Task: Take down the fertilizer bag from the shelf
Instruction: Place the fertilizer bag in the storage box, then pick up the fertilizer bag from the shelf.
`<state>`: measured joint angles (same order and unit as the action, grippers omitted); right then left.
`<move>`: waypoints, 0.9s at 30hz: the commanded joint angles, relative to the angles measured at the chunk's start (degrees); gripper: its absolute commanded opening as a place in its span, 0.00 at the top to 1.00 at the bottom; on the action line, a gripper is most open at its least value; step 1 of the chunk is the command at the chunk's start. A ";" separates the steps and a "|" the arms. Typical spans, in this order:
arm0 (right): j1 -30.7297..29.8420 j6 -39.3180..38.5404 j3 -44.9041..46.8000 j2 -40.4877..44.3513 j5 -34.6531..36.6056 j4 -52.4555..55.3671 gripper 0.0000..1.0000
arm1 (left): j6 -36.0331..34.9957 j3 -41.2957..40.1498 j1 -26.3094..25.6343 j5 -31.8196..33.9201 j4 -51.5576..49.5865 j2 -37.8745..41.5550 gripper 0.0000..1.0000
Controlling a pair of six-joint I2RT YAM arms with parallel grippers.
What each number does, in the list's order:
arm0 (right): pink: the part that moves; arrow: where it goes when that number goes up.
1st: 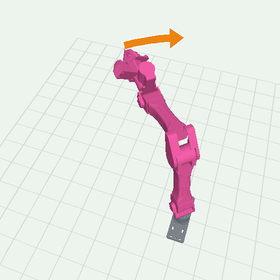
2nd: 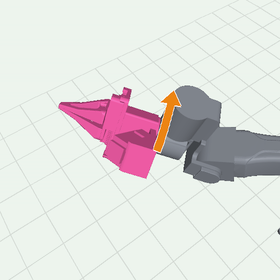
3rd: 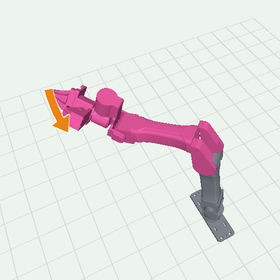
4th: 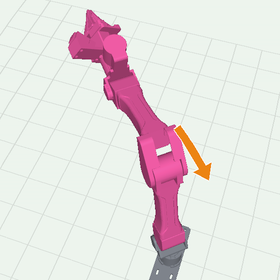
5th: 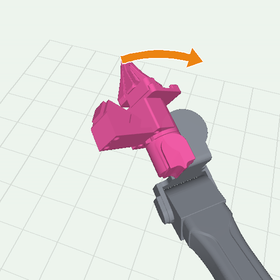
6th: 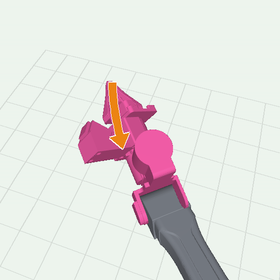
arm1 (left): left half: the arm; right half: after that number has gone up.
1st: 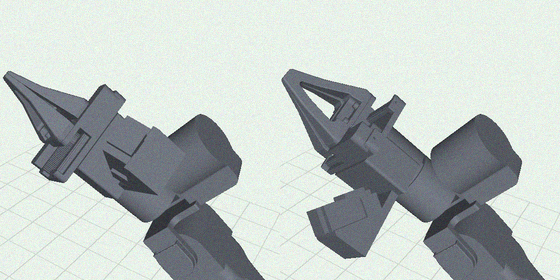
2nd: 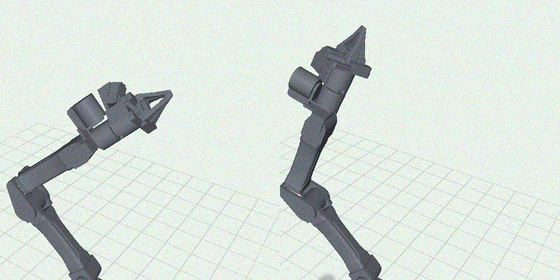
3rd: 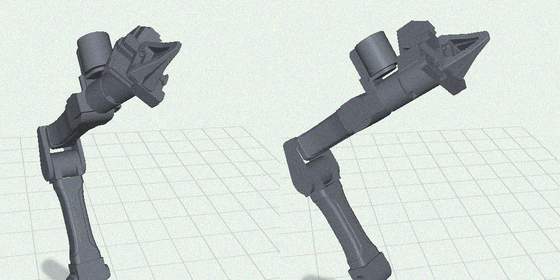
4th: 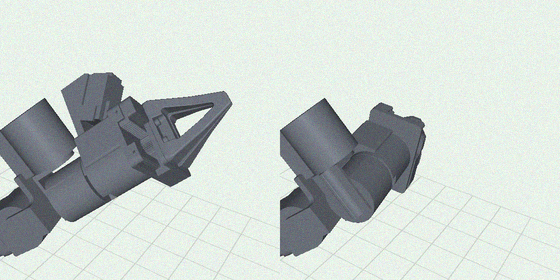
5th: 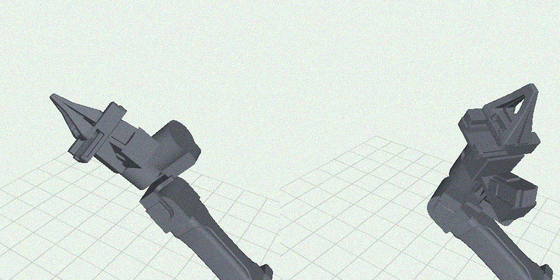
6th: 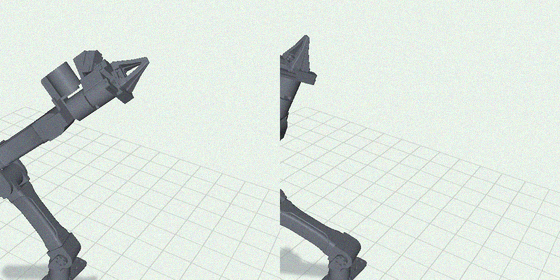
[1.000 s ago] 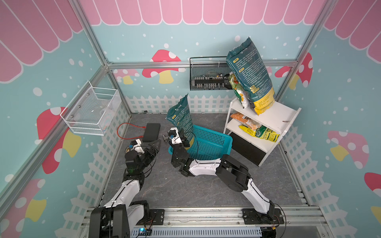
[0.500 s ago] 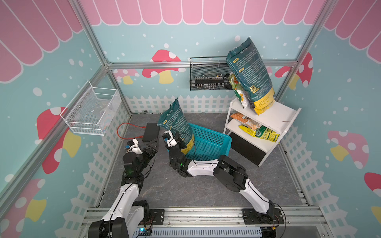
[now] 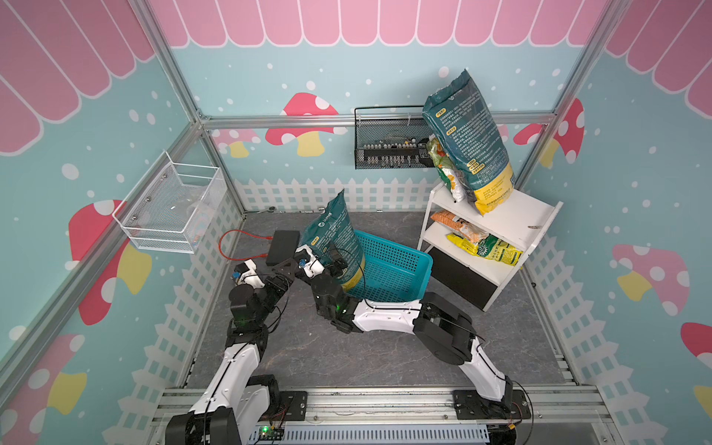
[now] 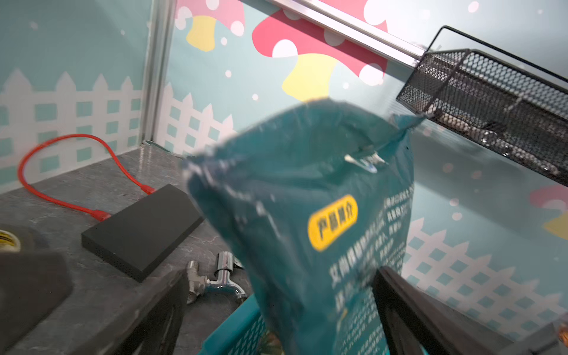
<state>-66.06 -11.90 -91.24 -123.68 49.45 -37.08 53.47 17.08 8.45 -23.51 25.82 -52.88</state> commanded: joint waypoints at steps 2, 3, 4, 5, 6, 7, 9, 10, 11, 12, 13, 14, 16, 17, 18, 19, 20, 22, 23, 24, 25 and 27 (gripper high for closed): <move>-0.55 10.47 -0.39 10.34 -12.82 16.65 0.01 | -1.31 0.66 -0.27 0.81 -0.69 -0.50 0.00; -0.54 11.58 -0.42 12.48 -13.73 19.13 0.01 | -1.20 0.71 -0.33 0.84 -0.73 -0.72 0.01; -0.53 12.72 -0.72 14.33 -14.15 21.85 0.01 | -1.18 0.97 -0.29 0.96 -1.21 -0.89 0.01; -0.50 13.76 -0.78 17.51 -14.40 24.24 0.01 | -1.27 1.30 -0.28 1.07 -1.78 -0.75 0.01; -0.47 14.25 -0.78 19.18 -14.61 25.65 0.02 | -1.34 1.53 -0.27 1.22 -2.09 -0.54 0.01; -0.47 14.77 -0.69 21.99 -15.03 28.11 0.01 | -1.28 1.68 -0.28 1.53 -2.52 -0.24 0.00; -0.48 14.75 -0.48 26.38 -16.24 31.47 0.01 | -1.63 1.94 -0.32 2.23 -3.40 0.52 0.01; -0.54 14.86 -0.28 28.82 -16.36 33.18 0.01 | -1.85 1.91 -0.37 2.93 -3.68 0.96 0.01; -0.49 15.14 0.25 30.69 -16.17 34.37 0.02 | -1.88 1.84 -0.25 3.47 -4.01 1.31 0.00; -0.47 15.38 0.90 33.07 -15.71 35.43 0.01 | -1.84 1.74 -0.21 4.06 -4.41 1.77 0.01; -0.49 15.65 1.62 35.55 -14.90 36.49 0.01 | -1.79 1.86 -0.10 4.37 -4.86 2.18 0.01; -0.52 16.20 1.82 37.52 -13.79 37.58 0.01 | -1.79 2.03 -0.11 4.56 -5.36 2.61 0.01; -0.31 16.98 1.32 41.39 -11.74 41.07 0.01 | -1.30 2.98 -0.12 5.59 -7.96 3.97 0.01; -0.21 16.66 0.40 43.13 -10.94 43.16 0.01 | -0.14 4.08 -0.03 6.57 -10.91 4.99 0.01; -0.12 16.14 -0.77 44.68 -9.91 45.23 0.01 | 0.81 5.78 -0.01 7.50 -14.52 6.14 0.01; 0.11 15.84 -2.01 45.98 -8.60 47.59 0.01 | 1.26 7.32 -0.09 7.70 -17.19 7.17 0.00; 0.35 15.28 -2.86 47.19 -7.72 49.08 0.01 | 0.68 8.57 -0.03 7.27 -19.14 8.17 0.01; 0.69 13.40 -4.00 49.32 -6.46 50.47 0.01 | 0.43 11.87 0.12 5.74 -22.35 9.63 0.00; 1.03 12.67 -4.83 50.22 -5.76 51.05 0.02 | -1.59 14.71 0.91 2.81 -23.46 9.58 0.01; 1.35 12.12 -6.30 50.58 -5.30 52.10 0.01 | -5.26 18.16 2.13 -1.34 -23.76 8.92 0.01; 1.65 11.89 -8.05 50.51 -4.86 53.45 0.01 | -8.81 21.84 3.24 -4.34 -24.51 7.74 0.01; 2.64 11.17 -11.05 49.99 -4.37 56.09 0.01 | -15.12 28.64 4.27 -4.51 -28.12 5.11 0.00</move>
<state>-64.47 1.26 -98.76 -73.58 42.48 13.10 48.86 37.45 11.05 -23.14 3.51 -45.84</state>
